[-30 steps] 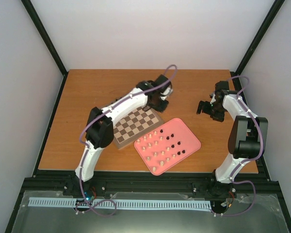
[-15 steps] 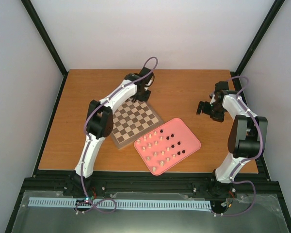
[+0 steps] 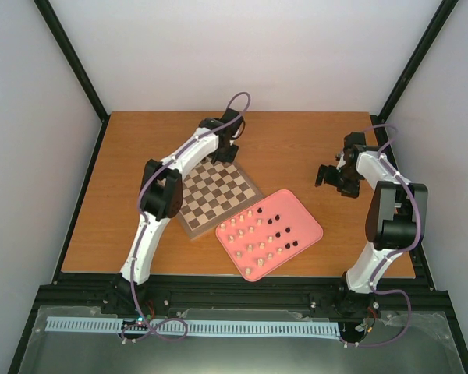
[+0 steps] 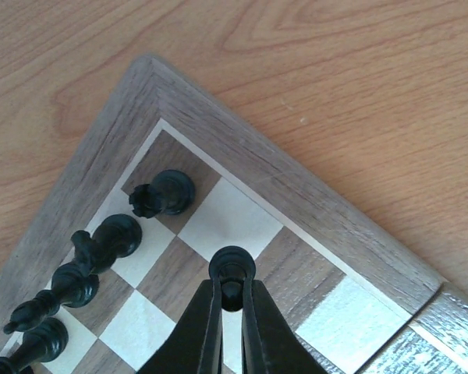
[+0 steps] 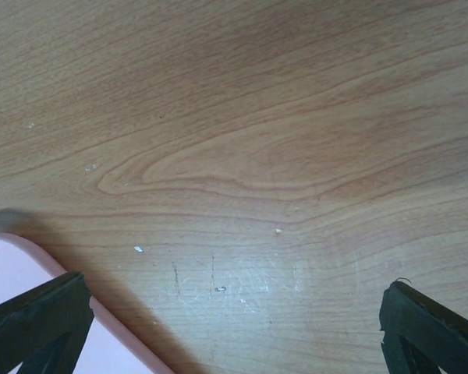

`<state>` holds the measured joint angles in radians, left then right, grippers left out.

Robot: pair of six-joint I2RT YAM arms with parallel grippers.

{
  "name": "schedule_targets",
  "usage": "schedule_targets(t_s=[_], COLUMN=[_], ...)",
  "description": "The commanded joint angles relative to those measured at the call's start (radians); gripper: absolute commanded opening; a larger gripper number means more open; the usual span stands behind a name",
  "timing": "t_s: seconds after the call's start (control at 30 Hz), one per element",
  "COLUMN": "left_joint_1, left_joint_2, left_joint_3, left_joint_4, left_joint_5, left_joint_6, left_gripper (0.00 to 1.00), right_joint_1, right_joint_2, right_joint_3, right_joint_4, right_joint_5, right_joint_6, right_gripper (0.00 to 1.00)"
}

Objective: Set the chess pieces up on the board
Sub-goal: Place the chess piece on the chessboard.

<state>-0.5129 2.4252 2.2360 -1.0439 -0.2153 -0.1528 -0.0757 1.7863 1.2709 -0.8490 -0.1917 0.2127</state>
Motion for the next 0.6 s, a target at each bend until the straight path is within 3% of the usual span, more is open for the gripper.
schedule_targets(t_s=[0.0, 0.57], left_joint_1=[0.014, 0.022], left_joint_2=[0.015, 0.065], left_joint_3=[0.053, 0.097], left_joint_4=[-0.004, 0.033], left_joint_5=[-0.019, -0.034], left_joint_6=[-0.002, -0.013], left_gripper=[0.01, 0.04], right_joint_1=[0.007, 0.007], right_joint_2=[0.023, 0.031], right_joint_3=[0.026, 0.028], right_joint_4=[-0.01, -0.012], right_joint_5=[0.008, 0.007], right_joint_6=[-0.01, -0.015], right_gripper=[1.0, 1.0])
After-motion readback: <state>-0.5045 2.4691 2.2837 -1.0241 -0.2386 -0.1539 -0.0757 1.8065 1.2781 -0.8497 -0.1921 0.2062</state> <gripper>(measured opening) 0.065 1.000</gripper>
